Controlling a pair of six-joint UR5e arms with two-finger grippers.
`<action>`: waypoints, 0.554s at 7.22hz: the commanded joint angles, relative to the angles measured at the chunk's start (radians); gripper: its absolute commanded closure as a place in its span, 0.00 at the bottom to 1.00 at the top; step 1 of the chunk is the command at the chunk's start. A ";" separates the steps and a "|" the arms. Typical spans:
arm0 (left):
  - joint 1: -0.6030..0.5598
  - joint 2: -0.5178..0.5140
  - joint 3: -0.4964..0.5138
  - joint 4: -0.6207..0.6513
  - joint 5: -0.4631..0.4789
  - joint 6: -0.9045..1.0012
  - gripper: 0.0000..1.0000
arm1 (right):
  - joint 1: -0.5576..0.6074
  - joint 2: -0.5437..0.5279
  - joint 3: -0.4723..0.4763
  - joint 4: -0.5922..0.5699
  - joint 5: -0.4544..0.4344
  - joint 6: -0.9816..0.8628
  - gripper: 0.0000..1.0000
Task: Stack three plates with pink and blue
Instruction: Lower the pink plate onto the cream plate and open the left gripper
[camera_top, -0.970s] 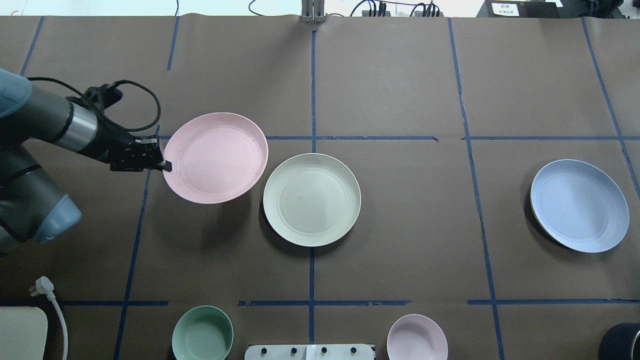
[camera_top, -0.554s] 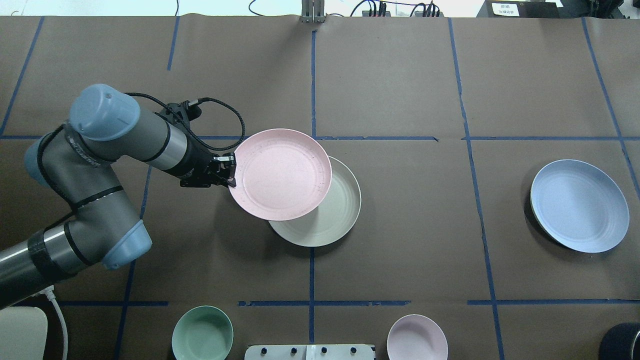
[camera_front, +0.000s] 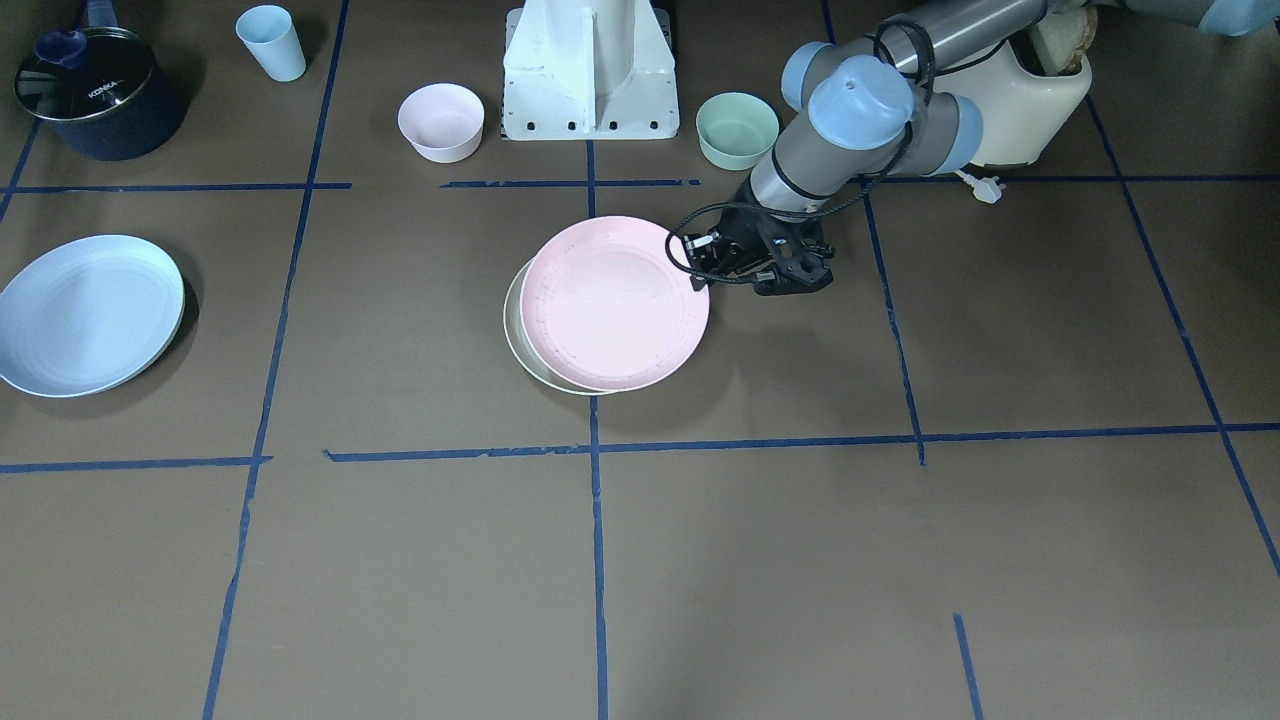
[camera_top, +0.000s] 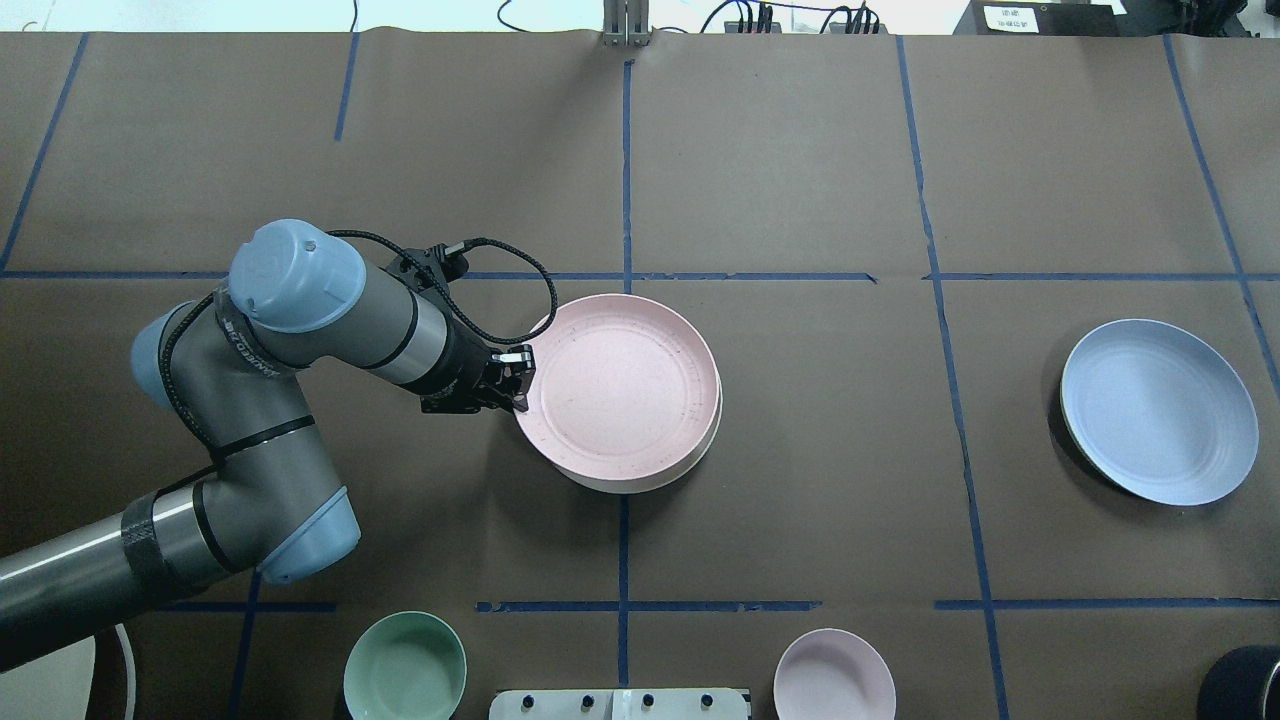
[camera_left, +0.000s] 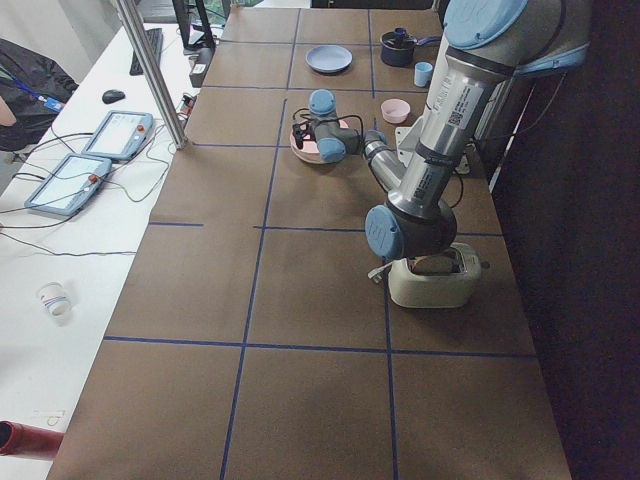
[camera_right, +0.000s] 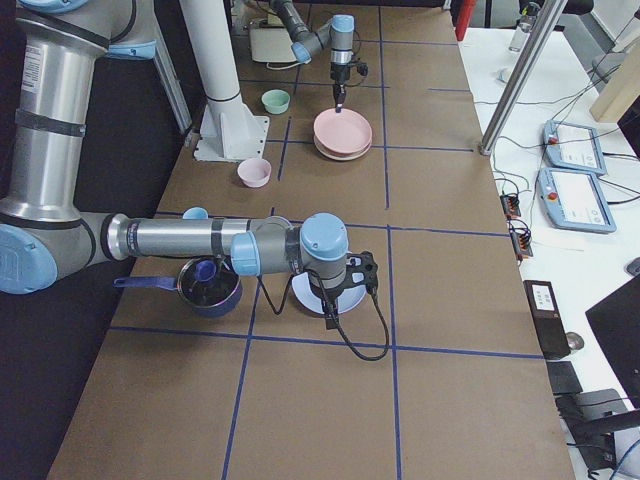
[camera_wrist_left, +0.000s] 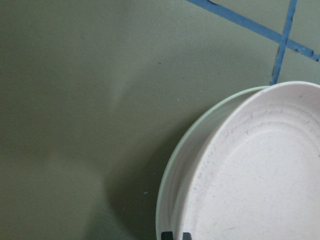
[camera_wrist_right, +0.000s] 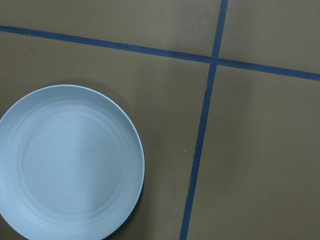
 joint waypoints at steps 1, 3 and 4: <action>0.003 0.005 -0.003 0.002 0.029 0.010 0.00 | 0.000 0.000 -0.001 0.000 0.000 0.000 0.00; -0.044 0.053 -0.060 0.131 0.003 0.226 0.00 | 0.000 0.002 0.001 0.002 0.002 0.000 0.00; -0.088 0.077 -0.138 0.281 -0.026 0.417 0.00 | 0.000 0.002 0.001 0.002 0.002 0.000 0.00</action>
